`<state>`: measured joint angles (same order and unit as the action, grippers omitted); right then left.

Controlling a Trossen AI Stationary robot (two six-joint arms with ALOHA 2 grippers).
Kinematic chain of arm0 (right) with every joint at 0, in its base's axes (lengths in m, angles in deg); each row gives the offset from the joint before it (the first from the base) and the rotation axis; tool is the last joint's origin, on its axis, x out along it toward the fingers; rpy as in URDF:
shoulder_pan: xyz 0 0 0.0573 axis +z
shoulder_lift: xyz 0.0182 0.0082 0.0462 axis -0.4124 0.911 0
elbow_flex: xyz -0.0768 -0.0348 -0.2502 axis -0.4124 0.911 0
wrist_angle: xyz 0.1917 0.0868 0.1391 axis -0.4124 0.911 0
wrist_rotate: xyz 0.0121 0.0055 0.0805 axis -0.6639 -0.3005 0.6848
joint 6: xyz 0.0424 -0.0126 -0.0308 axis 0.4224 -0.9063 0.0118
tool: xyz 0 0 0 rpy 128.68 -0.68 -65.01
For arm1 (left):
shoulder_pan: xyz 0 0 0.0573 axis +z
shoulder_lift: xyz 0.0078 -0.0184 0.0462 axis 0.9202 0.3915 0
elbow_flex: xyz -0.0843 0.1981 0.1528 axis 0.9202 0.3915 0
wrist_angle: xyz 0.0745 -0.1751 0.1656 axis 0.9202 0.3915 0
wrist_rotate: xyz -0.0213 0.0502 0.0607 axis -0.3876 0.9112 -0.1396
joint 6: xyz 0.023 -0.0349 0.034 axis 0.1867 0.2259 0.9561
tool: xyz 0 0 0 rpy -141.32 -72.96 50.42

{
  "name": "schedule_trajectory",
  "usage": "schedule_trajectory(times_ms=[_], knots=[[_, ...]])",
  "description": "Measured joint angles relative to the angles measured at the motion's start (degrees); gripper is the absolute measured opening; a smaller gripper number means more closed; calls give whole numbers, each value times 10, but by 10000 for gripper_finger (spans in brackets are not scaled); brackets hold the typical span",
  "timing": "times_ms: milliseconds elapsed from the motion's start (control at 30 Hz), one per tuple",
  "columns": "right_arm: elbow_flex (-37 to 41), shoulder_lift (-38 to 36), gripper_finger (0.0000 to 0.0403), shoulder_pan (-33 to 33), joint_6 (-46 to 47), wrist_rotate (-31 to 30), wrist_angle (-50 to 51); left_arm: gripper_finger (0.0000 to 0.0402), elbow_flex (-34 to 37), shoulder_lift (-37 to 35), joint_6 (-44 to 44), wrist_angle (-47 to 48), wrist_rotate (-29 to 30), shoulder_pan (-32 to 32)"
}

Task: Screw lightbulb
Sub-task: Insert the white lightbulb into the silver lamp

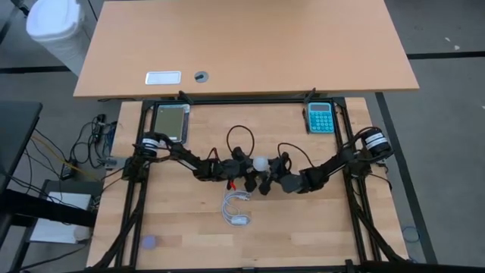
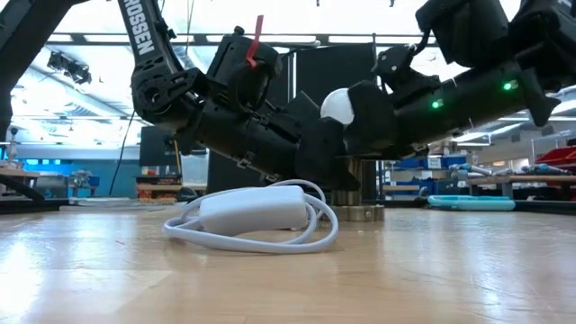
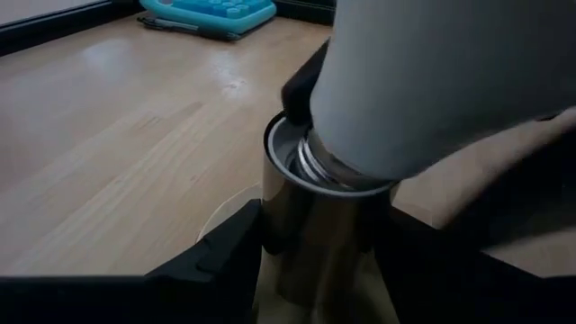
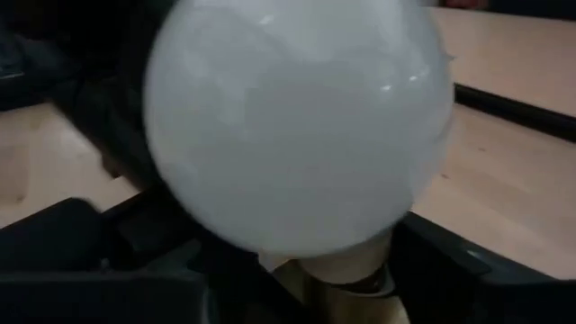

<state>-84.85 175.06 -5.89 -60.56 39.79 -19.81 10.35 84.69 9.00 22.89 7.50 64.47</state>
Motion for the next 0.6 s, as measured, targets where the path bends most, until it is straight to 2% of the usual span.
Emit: schedule_trajectory(times_ms=[100, 267, 367, 600], knots=[[10, -12, 267, -11, -10, 40, -1, 203, 0, 0, 0, -2, 1, 1], [21, -29, 322, -23, -13, 58, 4, 203, 0, 0, 1, -3, 3, 1], [27, -48, 331, -24, -29, 68, 22, 203, 0, 0, 1, -3, 1, 2], [28, -111, 323, -31, -34, 102, 114, 203, 0, 0, -1, -4, 3, 3]])
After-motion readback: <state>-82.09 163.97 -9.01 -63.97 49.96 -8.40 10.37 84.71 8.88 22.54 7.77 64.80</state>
